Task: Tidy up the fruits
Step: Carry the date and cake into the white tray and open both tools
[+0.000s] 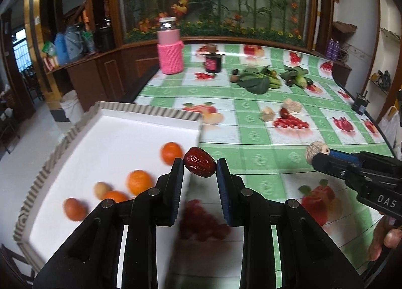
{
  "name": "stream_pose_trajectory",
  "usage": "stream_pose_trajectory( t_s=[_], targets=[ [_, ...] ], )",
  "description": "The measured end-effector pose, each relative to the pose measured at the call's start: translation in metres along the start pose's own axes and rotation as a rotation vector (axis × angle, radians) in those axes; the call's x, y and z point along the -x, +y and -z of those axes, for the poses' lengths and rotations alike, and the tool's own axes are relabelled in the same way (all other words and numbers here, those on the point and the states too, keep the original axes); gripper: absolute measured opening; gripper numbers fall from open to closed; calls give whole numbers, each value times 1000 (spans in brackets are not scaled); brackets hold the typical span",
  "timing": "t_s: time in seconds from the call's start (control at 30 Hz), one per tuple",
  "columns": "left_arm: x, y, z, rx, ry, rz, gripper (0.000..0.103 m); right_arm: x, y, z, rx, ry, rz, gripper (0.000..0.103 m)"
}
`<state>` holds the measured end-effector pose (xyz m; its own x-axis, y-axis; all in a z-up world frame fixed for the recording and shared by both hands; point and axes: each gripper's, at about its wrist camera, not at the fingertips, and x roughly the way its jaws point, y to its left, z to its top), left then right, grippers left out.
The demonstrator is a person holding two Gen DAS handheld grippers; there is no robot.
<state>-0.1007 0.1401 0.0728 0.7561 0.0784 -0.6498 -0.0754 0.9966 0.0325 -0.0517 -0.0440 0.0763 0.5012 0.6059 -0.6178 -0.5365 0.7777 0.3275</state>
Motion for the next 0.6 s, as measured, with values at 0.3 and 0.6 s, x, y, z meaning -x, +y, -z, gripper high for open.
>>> stream_pose_trajectory(
  t_s=[0.3, 0.6],
  targets=[
    [11, 42, 12, 59, -3, -62, 26, -20, 46, -4, 82, 32, -41, 21],
    [19, 70, 25, 102, 2, -100, 26, -31, 80, -5, 141, 49, -79, 21]
  ],
)
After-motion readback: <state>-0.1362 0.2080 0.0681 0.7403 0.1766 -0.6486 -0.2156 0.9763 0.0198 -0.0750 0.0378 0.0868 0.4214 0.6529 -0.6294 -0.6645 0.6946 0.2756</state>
